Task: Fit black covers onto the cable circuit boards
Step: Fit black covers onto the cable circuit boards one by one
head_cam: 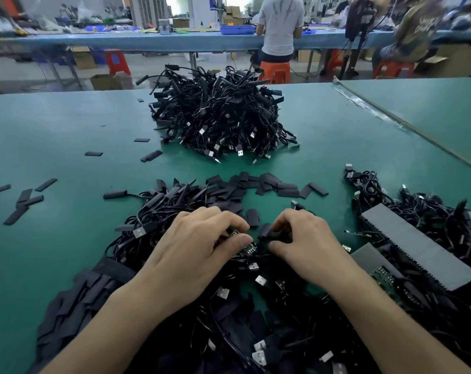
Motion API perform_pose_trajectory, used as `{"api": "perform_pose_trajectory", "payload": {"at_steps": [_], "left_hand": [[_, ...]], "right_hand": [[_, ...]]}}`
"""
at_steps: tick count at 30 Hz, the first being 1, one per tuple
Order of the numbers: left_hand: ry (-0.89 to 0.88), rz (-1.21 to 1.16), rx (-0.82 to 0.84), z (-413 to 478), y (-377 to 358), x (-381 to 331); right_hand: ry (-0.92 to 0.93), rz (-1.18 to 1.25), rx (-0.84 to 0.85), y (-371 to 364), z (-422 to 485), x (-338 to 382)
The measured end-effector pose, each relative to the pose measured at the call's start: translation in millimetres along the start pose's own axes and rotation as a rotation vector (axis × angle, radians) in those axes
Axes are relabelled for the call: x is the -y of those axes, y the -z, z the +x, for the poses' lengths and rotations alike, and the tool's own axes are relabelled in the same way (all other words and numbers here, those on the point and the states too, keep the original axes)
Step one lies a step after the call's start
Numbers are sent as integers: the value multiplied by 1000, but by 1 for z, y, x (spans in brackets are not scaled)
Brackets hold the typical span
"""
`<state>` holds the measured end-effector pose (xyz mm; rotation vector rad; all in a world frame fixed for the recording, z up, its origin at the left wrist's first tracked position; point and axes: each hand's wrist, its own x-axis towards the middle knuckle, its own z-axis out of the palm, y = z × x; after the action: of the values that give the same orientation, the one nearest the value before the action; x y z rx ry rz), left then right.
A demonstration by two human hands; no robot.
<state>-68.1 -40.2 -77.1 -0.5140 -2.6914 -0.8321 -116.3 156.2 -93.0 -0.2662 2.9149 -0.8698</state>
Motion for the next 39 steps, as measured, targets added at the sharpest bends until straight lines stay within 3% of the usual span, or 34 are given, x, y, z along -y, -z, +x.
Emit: {"api": "perform_pose_trajectory", "payload": {"at_steps": [6, 10, 14, 27, 31, 36, 39], "left_hand": [[96, -132, -47, 1, -1, 2], [155, -227, -106, 3, 0, 3], [176, -299, -127, 4, 3, 4], [198, -331, -121, 3, 3, 7], [192, -325, -125, 3, 2, 10], [200, -331, -172, 5, -1, 11], [203, -325, -190, 5, -2, 12]], "right_hand": [[-71, 45, 23, -1, 1, -3], [-58, -98, -7, -9, 1, -6], [-51, -76, -34, -10, 2, -7], [-35, -35, -61, -7, 0, -1], [6, 89, -201, -8, 0, -3], [116, 419, -541, -2, 2, 2], [223, 670, -477, 0, -1, 7]]}}
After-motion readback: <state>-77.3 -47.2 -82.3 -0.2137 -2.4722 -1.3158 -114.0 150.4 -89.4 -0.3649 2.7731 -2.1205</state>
